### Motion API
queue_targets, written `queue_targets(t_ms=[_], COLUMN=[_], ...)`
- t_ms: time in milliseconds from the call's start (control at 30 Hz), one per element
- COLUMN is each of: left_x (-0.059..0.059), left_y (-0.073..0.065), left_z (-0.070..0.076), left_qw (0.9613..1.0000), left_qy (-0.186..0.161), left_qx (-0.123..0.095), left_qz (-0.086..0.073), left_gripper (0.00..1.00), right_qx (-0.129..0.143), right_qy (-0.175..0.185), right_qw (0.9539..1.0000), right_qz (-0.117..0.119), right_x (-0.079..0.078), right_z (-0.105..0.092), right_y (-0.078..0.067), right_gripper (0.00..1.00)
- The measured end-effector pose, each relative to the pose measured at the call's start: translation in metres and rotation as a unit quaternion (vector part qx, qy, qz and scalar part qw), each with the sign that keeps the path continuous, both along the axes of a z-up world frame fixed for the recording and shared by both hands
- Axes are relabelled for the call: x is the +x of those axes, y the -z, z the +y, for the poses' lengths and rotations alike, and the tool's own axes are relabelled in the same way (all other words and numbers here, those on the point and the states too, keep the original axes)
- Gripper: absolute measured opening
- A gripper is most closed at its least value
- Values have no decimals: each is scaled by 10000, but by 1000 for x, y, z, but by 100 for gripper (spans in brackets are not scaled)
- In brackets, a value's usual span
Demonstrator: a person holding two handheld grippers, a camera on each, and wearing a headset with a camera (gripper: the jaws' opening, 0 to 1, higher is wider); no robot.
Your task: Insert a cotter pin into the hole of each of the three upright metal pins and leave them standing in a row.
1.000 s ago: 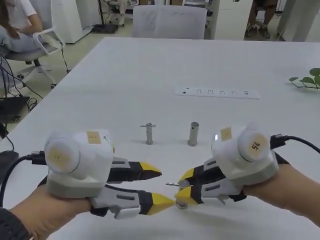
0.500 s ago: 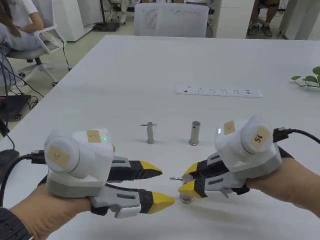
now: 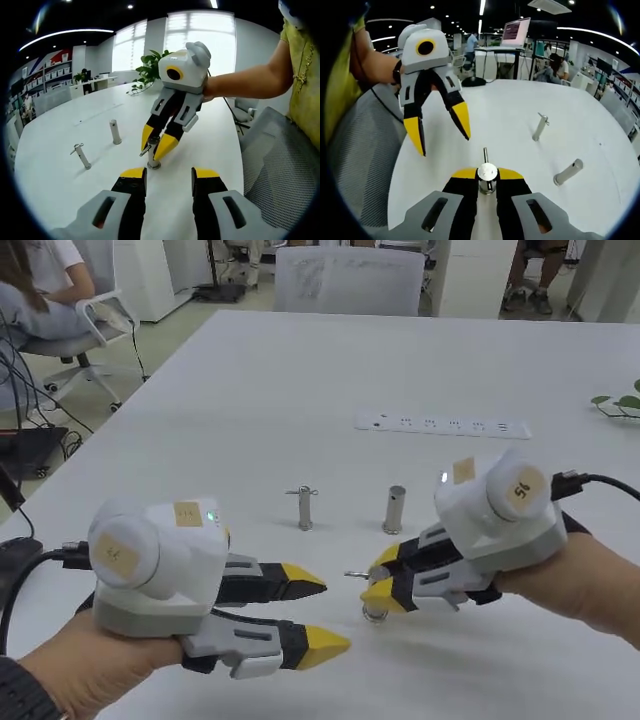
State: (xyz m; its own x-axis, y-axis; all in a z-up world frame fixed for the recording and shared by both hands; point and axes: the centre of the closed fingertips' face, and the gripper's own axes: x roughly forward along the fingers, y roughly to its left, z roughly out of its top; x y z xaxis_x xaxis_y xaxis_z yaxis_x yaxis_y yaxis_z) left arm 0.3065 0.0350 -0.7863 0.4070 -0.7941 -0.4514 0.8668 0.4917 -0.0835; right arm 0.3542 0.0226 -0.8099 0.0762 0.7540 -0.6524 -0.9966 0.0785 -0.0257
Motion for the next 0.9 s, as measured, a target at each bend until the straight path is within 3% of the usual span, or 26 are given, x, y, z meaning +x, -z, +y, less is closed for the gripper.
queue_targets(t_ms=[233, 900], left_x=[0, 1], left_y=[0, 2], left_z=[0, -1], left_qw=[10000, 10000], left_qy=[-2, -7], left_qx=[-12, -28], left_qz=[3, 49], left_gripper=[34, 34], right_qx=[36, 299], right_qy=[15, 172], right_qw=[10000, 9990], right_qz=[-45, -288], right_x=[11, 71], right_z=[3, 13], right_y=[-6, -38], right_gripper=[12, 12])
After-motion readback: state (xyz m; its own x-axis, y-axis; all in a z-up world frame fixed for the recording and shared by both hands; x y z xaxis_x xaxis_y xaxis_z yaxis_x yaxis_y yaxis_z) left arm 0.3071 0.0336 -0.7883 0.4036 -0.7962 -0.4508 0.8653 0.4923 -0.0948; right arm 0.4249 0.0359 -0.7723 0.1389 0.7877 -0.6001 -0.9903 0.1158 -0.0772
